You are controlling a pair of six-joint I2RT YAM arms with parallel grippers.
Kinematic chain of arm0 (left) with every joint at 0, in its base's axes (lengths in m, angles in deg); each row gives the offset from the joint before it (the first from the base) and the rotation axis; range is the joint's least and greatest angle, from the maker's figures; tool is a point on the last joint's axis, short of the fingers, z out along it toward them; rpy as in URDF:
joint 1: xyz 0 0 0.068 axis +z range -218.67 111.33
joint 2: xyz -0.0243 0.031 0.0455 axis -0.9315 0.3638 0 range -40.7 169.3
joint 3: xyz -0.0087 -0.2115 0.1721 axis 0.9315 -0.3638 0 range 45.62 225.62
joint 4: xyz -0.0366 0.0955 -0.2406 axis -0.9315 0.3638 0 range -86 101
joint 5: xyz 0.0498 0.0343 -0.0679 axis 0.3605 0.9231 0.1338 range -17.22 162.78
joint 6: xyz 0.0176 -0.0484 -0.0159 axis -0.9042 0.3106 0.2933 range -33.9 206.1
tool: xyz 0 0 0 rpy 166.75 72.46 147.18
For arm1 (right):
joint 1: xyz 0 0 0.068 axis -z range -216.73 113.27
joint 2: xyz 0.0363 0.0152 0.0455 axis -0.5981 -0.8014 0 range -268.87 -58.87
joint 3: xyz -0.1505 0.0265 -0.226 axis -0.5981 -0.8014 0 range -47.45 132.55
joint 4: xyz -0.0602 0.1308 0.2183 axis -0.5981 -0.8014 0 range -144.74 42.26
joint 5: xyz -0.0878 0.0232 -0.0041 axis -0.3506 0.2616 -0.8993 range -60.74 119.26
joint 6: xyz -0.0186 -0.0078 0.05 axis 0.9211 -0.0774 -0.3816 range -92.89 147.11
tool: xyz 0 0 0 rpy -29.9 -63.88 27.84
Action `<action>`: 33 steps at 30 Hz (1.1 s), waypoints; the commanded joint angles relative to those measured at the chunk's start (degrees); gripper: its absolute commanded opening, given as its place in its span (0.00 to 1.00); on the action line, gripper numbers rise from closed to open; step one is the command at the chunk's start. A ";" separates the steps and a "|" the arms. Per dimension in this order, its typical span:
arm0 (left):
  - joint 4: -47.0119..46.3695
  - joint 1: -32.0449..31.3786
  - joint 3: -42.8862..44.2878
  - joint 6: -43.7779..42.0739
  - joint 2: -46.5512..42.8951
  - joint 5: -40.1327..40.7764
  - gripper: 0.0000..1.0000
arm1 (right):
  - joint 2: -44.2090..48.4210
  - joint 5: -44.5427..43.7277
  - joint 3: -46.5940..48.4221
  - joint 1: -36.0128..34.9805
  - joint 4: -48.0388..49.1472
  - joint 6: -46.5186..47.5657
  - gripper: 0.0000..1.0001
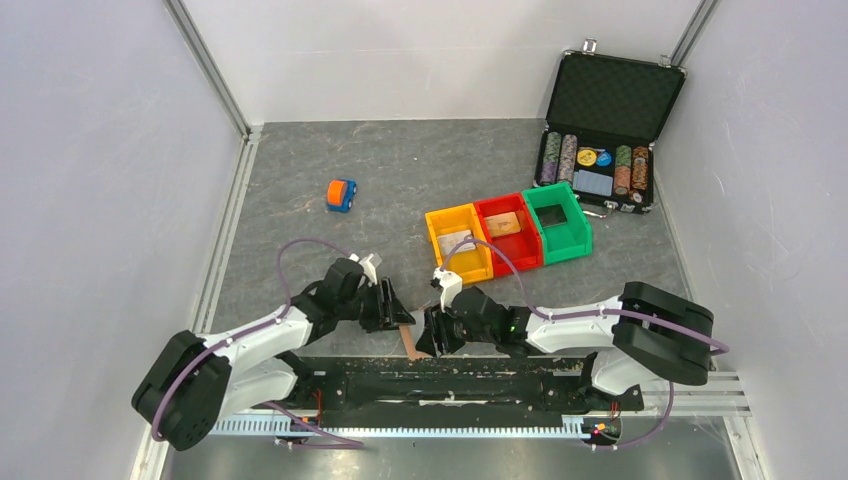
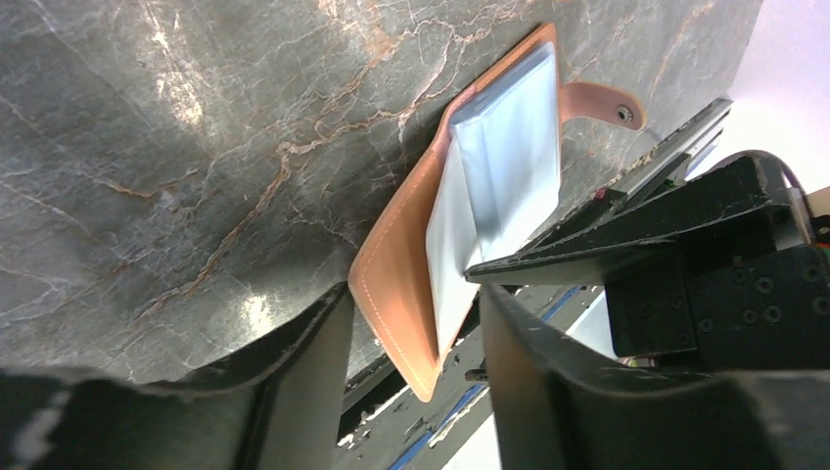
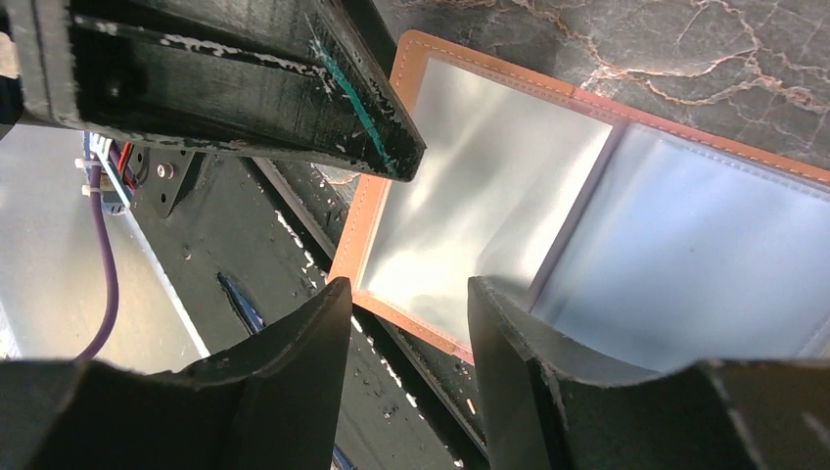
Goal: Take the credit cards out of the card holder
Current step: Open the card holder at the center of the board.
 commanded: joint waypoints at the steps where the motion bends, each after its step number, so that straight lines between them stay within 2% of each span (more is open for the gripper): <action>1: -3.68 0.18 -0.52 1.10 0.46 -2.08 0.49 | 0.58 -0.47 2.01 -0.35 1.62 1.17 0.50; 6: -4.98 0.17 -1.19 1.17 1.12 -1.46 0.27 | 4.21 -1.89 1.45 -0.23 0.07 1.33 0.53; 16: -8.81 0.18 -1.94 1.95 4.21 -2.03 0.04 | 14.46 -6.29 -2.91 2.42 -5.84 0.78 0.55; 25: -13.63 0.03 -1.85 4.40 6.32 -1.43 0.02 | 23.07 -10.23 -7.06 7.89 -14.82 1.33 0.53; 33: -15.35 0.09 -1.46 4.54 8.82 -1.77 0.02 | 21.75 -10.86 -7.99 8.07 -14.48 0.78 0.51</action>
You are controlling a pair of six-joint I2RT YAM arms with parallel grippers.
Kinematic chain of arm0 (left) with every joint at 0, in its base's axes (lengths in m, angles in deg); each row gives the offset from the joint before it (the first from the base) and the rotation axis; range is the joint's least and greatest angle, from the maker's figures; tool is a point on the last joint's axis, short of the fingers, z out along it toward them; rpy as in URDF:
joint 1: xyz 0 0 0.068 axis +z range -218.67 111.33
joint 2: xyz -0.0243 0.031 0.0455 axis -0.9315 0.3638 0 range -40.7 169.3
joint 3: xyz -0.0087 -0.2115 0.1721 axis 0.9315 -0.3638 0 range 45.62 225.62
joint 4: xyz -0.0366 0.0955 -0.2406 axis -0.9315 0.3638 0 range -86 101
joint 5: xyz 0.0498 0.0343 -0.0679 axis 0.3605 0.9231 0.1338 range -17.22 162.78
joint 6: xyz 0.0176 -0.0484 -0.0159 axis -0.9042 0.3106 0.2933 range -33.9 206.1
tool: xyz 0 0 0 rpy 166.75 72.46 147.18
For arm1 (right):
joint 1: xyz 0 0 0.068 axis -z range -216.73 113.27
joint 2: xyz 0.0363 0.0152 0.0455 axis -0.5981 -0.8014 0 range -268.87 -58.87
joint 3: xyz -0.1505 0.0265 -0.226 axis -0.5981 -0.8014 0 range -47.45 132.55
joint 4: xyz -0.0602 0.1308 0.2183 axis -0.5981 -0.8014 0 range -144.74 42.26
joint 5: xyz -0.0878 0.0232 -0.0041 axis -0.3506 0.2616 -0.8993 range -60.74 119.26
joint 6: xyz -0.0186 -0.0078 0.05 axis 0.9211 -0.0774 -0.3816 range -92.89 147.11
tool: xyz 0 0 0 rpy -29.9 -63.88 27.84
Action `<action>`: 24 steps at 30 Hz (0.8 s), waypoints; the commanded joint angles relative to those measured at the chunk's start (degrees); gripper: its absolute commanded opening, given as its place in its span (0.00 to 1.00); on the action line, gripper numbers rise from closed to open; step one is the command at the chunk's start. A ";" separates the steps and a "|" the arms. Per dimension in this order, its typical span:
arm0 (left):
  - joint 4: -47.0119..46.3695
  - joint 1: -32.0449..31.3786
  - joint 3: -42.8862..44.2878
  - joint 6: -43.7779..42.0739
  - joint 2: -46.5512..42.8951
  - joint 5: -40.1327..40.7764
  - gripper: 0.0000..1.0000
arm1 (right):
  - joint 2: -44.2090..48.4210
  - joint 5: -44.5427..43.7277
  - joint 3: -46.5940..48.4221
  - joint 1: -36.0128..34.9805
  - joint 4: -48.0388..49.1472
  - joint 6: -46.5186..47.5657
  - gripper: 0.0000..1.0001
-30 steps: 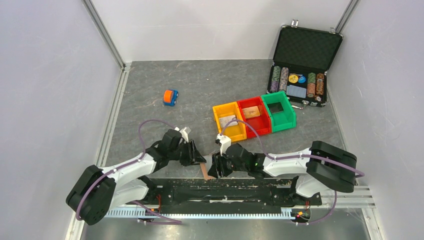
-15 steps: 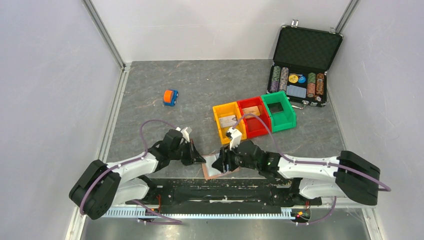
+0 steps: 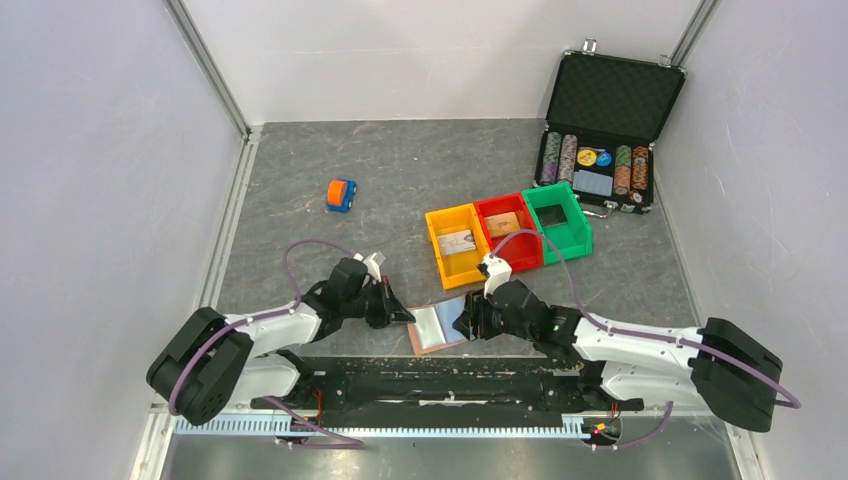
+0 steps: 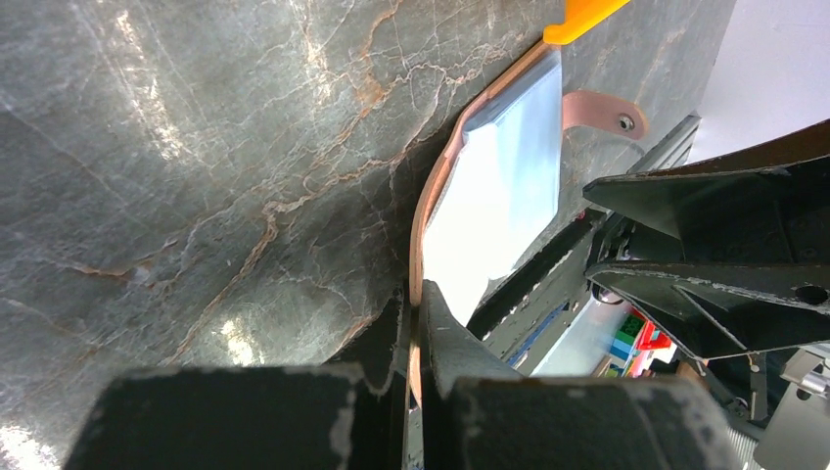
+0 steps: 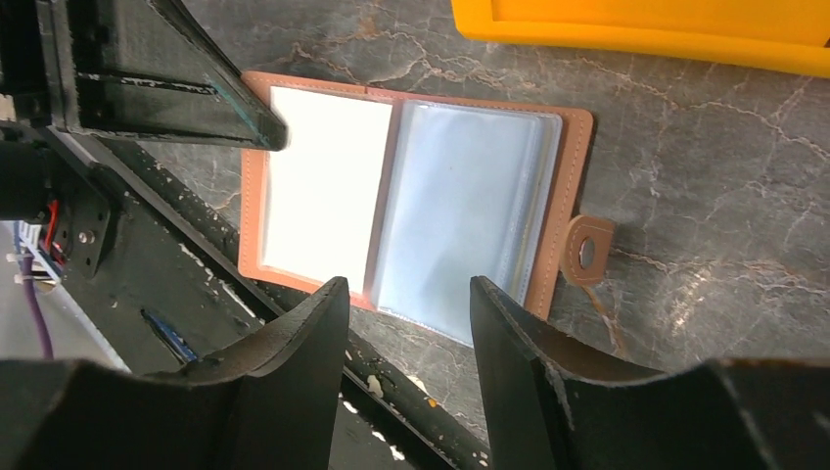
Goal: Take the credit cards out of the card holder
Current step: Open the card holder at the center of the board.
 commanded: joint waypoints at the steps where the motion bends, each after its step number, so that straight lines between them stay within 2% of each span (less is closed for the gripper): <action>1: -3.05 0.07 0.14 1.29 0.68 -0.34 0.02 | -0.86 -1.85 -0.24 0.21 0.52 0.38 0.51; 13: -3.13 0.08 0.05 1.03 1.06 -0.38 0.02 | -5.08 -2.29 -0.77 0.76 2.29 1.24 0.50; 24: -3.23 0.04 0.49 0.80 1.85 -0.90 0.02 | -3.77 1.30 -0.61 0.75 5.17 0.96 0.46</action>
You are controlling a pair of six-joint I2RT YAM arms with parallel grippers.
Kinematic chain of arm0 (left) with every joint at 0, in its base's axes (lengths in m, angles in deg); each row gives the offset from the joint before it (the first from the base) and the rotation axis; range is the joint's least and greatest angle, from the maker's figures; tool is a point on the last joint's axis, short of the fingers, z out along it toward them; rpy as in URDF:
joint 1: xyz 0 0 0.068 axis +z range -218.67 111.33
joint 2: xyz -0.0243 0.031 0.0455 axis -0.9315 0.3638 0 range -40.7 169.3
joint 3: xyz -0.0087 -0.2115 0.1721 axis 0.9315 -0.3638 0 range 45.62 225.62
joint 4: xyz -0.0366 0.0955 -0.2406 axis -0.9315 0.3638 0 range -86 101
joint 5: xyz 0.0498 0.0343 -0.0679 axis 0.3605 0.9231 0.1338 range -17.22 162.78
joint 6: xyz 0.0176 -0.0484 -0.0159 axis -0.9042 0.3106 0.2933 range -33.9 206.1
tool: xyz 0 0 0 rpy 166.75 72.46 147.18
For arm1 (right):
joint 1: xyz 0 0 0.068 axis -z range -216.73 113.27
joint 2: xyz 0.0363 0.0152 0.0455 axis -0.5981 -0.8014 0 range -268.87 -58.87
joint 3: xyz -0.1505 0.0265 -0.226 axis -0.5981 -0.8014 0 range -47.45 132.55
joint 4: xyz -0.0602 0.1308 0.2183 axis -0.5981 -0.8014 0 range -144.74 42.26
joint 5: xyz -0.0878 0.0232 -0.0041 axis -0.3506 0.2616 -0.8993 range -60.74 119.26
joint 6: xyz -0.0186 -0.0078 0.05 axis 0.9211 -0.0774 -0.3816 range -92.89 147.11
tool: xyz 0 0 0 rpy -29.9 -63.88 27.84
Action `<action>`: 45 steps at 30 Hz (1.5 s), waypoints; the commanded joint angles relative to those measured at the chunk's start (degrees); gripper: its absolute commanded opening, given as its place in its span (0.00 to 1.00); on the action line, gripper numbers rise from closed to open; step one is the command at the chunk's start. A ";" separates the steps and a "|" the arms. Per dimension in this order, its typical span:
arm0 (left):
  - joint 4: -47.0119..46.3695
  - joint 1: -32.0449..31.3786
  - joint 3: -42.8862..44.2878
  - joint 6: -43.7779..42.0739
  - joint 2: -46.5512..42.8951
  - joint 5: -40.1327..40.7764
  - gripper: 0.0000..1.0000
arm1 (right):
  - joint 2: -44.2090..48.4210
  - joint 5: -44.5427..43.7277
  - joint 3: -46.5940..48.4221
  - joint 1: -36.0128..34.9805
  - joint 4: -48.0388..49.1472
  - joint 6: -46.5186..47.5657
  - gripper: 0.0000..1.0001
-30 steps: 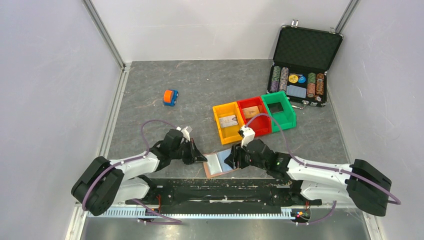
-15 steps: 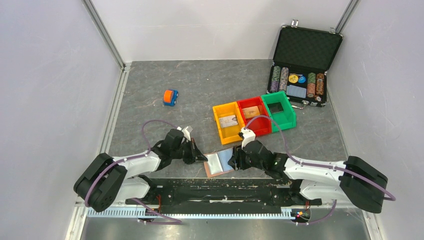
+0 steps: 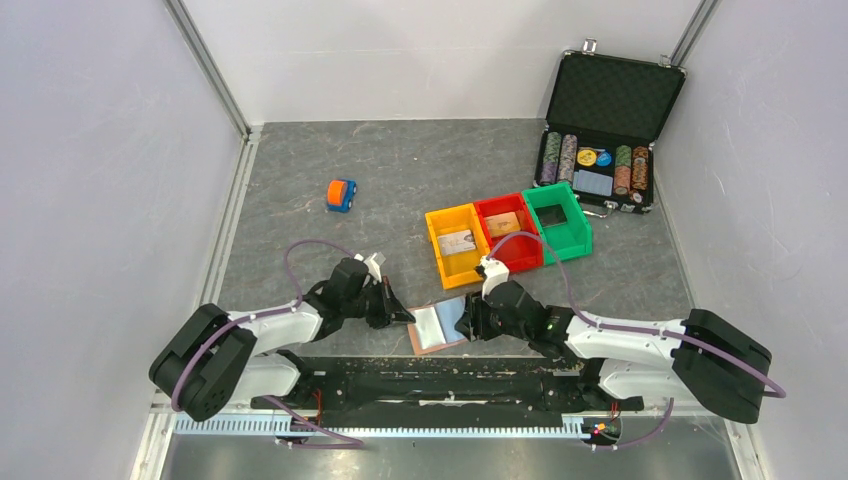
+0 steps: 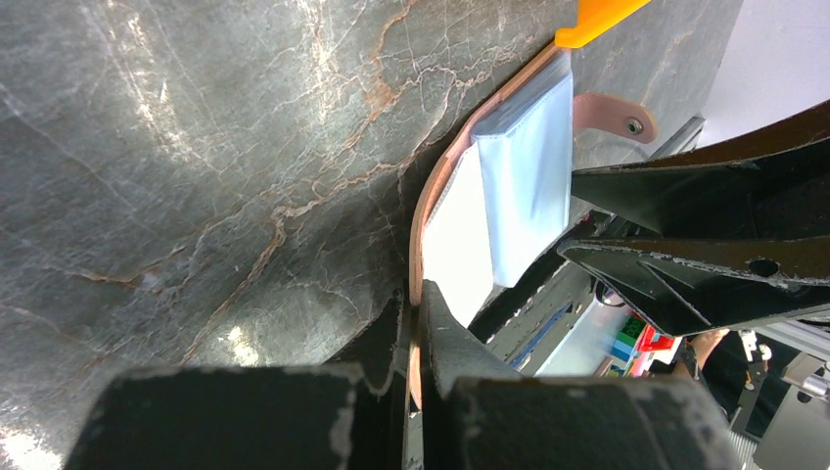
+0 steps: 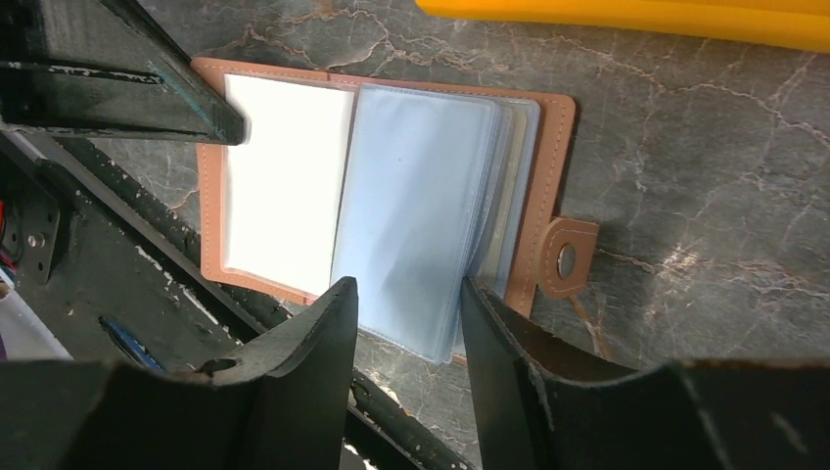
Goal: Take the credit cards out of the card holder
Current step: Open the card holder at the center of the board.
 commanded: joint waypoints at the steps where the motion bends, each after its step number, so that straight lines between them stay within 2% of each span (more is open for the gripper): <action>1: -2.38 0.04 0.58 0.73 0.44 -0.85 0.02 | 1.31 1.41 0.42 0.00 2.76 0.51 0.45; 7: -2.38 0.06 0.67 0.68 0.55 -1.06 0.02 | 1.99 2.89 1.43 0.01 2.80 1.14 0.41; 18: -2.39 0.03 0.89 0.94 0.53 -1.47 0.02 | -0.27 11.53 1.00 -0.67 13.62 -0.71 0.40; 27: -2.23 0.09 0.67 1.65 -0.76 -2.06 0.04 | -4.59 11.99 2.82 -2.47 16.17 -1.38 0.40; 32: -1.75 0.03 1.00 1.82 -0.88 -2.56 0.11 | -7.05 12.35 4.95 -4.34 16.95 -1.15 0.43; 38: 2.62 0.08 2.22 0.87 -3.29 -0.92 0.29 | -7.77 11.27 5.35 -5.22 16.91 -1.16 0.47; 45: 10.02 0.13 4.03 -0.80 -7.41 2.69 0.45 | -4.51 6.96 5.21 -5.11 13.18 -0.46 0.43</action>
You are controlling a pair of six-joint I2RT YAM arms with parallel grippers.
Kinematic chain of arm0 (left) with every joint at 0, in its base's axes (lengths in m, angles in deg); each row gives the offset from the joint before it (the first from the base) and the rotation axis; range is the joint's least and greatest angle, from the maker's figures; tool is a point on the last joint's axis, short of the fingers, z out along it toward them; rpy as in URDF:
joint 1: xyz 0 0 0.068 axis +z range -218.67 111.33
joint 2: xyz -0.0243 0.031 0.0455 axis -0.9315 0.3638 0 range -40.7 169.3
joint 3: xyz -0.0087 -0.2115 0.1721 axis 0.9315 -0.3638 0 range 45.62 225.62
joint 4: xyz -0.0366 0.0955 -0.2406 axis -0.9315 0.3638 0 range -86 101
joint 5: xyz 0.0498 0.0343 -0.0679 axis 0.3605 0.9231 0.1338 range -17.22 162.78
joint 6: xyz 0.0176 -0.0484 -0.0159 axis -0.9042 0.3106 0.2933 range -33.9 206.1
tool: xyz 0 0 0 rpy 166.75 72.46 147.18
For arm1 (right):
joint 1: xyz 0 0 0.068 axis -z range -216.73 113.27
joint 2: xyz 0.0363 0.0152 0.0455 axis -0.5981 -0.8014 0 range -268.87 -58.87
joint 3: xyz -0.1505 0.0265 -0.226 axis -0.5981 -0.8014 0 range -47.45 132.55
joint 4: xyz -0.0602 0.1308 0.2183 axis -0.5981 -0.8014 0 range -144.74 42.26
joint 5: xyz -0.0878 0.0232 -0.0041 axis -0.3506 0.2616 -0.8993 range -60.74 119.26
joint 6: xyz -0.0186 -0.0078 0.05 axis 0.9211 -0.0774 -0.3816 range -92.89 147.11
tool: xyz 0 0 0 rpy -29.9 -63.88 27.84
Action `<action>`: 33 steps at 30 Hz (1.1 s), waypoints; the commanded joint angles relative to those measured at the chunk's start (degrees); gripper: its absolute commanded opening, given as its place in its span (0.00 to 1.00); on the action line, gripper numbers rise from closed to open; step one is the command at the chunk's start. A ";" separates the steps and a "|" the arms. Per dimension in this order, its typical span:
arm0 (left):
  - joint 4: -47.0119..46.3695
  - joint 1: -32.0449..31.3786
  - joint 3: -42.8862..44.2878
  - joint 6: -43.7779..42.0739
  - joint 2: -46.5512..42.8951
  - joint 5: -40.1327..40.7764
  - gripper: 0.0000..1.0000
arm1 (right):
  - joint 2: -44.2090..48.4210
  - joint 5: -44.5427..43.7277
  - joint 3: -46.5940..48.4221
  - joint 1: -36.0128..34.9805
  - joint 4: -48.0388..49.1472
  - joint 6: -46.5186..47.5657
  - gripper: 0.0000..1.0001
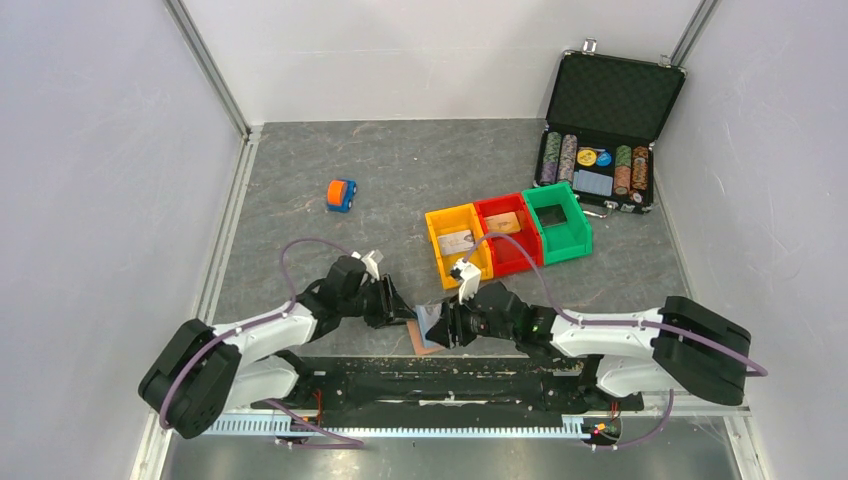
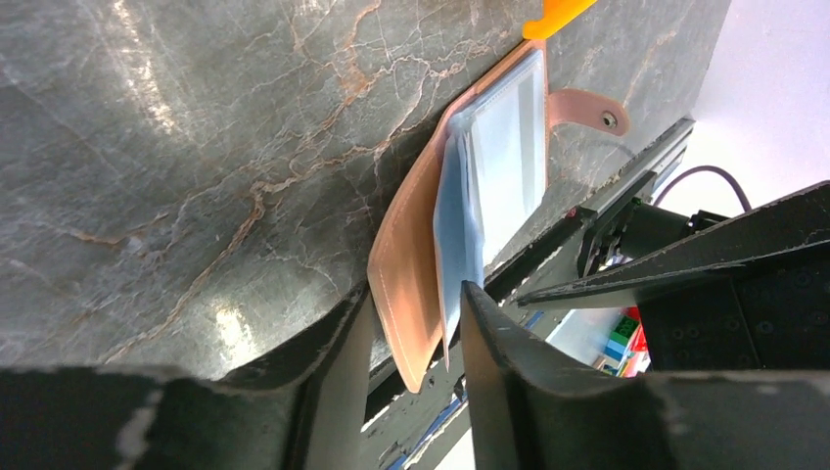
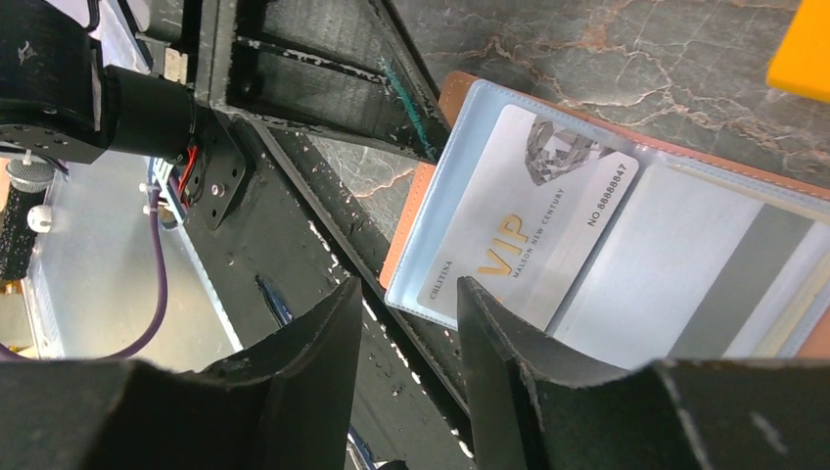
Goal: Take the credit cards out of the card holder
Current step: Open the card holder at the center of the board, then remove the credit card from the card holder.
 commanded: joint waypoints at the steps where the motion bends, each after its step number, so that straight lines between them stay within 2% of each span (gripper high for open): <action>1: 5.68 0.11 3.21 -1.18 -3.71 3.73 0.48 | 3.12 -3.98 1.72 0.05 -1.41 0.82 0.42; 5: 11.34 0.11 5.07 -1.54 -7.29 6.01 0.55 | 4.19 -4.51 1.46 0.78 -2.66 1.04 0.40; 11: 15.17 0.02 7.45 -2.37 -11.70 6.85 0.55 | 4.90 -4.61 1.19 1.90 -3.11 1.54 0.39; 17: 8.78 0.06 5.77 -0.91 -9.54 2.89 0.27 | 4.01 -3.45 0.67 3.73 -3.17 1.82 0.36; 21: 0.93 0.01 3.27 1.01 -5.33 -0.30 0.17 | 2.82 -1.66 0.84 4.74 -3.08 2.08 0.35; 27: -7.78 -0.17 0.73 3.85 2.00 -3.31 0.09 | 0.96 -0.45 0.62 5.77 -2.34 1.96 0.35; 33: -8.48 -0.44 -0.12 2.59 5.28 -2.00 0.07 | -2.11 0.95 0.75 6.55 -0.99 2.03 0.35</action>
